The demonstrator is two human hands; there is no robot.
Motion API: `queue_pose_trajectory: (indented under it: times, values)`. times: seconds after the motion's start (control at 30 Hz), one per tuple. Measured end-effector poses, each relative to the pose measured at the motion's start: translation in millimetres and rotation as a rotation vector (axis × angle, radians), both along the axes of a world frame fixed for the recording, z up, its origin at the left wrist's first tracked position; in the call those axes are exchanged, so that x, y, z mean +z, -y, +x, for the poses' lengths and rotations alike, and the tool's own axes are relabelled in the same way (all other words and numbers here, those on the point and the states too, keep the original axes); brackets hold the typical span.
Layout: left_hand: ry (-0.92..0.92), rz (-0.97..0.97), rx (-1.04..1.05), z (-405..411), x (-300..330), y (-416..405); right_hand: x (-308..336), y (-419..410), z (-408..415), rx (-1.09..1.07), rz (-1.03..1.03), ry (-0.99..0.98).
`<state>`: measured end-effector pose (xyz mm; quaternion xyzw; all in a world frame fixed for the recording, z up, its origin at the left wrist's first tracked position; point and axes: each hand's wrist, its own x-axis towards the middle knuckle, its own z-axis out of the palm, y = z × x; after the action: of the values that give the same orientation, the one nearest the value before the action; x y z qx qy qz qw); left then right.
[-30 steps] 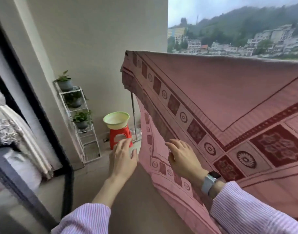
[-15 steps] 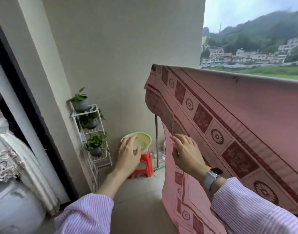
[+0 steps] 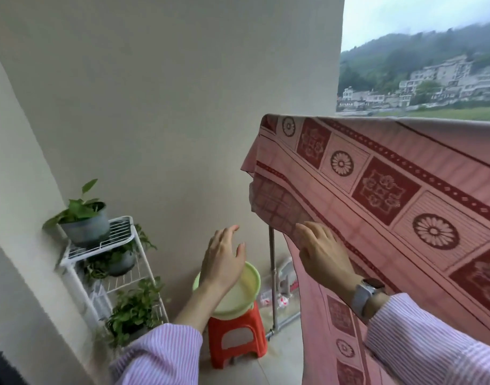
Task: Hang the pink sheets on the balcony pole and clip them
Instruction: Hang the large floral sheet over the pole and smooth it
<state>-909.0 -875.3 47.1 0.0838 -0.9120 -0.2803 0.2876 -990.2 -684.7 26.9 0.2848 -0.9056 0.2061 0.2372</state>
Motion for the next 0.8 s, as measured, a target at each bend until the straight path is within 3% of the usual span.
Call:
queue_pose_trajectory:
  times: [0.27, 0.47, 0.7, 0.8]
  values:
    - [0.030, -0.250, -0.109, -176.9, -4.2, 97.8, 0.8, 95.7, -135.5, -0.132, 0.060, -0.058]
    - [-0.016, -0.333, -0.197, -298.7, -17.5, 143.4, -2.8, 141.9, -231.9, -0.224, 0.052, -0.084]
    - [0.051, -0.054, -0.338, -437.3, 5.5, 155.5, 2.1, 180.2, -323.3, -0.335, 0.021, -0.064]
    - [0.005, 0.215, -0.476, -474.7, 4.5, 153.2, 10.4, 190.7, -340.0, -0.377, -0.016, -0.105]
